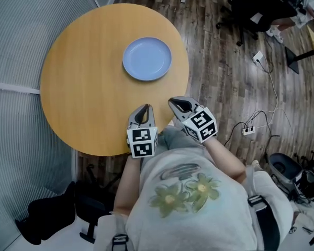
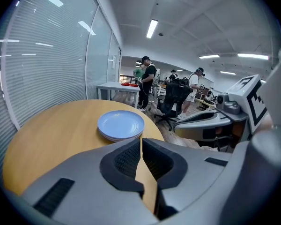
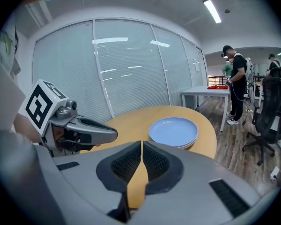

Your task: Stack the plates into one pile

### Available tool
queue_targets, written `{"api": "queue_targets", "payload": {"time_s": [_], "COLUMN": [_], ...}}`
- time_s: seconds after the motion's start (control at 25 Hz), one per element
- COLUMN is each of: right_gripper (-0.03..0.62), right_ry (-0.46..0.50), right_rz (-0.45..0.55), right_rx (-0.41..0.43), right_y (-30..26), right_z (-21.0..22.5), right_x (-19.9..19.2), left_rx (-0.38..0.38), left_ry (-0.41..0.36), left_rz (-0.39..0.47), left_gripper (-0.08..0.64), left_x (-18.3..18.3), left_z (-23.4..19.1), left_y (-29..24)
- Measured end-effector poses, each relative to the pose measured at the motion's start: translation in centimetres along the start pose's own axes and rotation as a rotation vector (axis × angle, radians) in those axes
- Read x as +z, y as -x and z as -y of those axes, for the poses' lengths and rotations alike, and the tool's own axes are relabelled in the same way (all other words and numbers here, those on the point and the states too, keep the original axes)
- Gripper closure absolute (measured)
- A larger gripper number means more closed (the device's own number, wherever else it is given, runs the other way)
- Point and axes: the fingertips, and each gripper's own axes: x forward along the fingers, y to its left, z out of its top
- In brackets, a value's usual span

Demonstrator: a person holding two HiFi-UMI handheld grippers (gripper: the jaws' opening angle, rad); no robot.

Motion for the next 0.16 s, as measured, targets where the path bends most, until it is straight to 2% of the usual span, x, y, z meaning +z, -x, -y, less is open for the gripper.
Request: {"api": "queue_targets", "payload": {"time_s": [0.16], "right_gripper": [0.546], "right_ry": [-0.005], "right_rz": [0.031], "right_rx": [-0.012], "right_y": [0.22], "right_z": [-1.17], "right_x": [0.23], "left_rx": [-0.020], "left_ry": [-0.035], "left_rz": [0.010], "left_gripper": [0.529], "left_x": [-0.08], "left_z": [0.10], "left_y": [0.97]}}
